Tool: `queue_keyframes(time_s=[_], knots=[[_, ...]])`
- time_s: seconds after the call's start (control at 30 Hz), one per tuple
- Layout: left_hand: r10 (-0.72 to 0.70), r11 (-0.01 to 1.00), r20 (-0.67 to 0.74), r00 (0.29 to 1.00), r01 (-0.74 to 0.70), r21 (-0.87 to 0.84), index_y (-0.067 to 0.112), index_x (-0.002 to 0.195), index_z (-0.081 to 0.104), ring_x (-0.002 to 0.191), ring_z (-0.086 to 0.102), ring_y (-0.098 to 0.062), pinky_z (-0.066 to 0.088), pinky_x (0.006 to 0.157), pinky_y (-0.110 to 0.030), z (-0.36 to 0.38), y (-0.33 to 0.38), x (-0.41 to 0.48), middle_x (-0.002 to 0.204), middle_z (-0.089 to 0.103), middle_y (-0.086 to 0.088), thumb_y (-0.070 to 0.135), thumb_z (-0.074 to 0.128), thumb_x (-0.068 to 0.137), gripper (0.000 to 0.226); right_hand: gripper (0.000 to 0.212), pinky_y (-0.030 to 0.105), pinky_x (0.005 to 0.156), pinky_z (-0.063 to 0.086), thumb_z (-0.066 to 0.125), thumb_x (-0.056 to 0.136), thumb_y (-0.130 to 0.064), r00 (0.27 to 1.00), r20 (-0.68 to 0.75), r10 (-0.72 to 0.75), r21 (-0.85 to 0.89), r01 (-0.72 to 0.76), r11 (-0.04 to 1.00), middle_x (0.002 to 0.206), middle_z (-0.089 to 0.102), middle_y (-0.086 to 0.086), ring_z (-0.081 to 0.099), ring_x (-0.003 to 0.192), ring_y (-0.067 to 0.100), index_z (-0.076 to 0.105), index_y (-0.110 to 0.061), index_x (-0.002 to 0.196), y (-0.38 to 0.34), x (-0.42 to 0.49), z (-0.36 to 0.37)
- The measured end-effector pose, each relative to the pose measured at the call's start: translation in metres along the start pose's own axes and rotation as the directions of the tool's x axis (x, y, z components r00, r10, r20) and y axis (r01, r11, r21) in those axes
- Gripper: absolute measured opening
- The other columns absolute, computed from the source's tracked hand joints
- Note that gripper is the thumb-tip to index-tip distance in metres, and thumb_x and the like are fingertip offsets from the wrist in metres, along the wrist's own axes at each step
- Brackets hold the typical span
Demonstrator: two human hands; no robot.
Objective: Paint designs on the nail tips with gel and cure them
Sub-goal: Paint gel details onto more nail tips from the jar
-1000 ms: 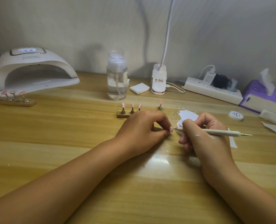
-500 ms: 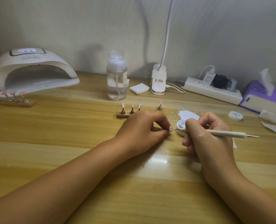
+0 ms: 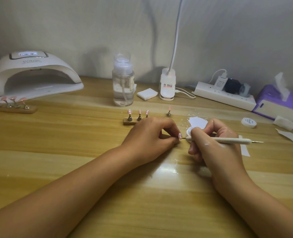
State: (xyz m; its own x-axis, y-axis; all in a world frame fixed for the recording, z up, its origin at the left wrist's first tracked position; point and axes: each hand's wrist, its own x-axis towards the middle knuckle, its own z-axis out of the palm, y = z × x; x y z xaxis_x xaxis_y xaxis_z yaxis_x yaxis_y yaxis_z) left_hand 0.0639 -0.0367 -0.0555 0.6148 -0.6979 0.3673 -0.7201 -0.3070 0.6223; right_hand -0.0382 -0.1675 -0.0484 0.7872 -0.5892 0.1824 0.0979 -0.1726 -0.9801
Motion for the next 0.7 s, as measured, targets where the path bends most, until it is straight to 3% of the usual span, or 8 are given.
queue_keyframes(time_s=[0.7], knots=[[0.007, 1.000, 0.000, 1.000, -0.007, -0.003, 0.035, 0.085, 0.071, 0.061, 0.050, 0.008, 0.030, 0.058, -0.015, 0.0003, -0.0011, 0.0001, 0.077, 0.064, 0.025, 0.025, 0.073, 0.083, 0.011, 0.035, 0.019, 0.038, 0.036, 0.064, 0.081, -0.006, 1.000, -0.010, 0.004, 0.005, -0.004, 1.000, 0.045, 0.058, 0.009, 0.045, 0.036, 0.012, 0.045, -0.022, 0.056, -0.0030, -0.0010, 0.0003]])
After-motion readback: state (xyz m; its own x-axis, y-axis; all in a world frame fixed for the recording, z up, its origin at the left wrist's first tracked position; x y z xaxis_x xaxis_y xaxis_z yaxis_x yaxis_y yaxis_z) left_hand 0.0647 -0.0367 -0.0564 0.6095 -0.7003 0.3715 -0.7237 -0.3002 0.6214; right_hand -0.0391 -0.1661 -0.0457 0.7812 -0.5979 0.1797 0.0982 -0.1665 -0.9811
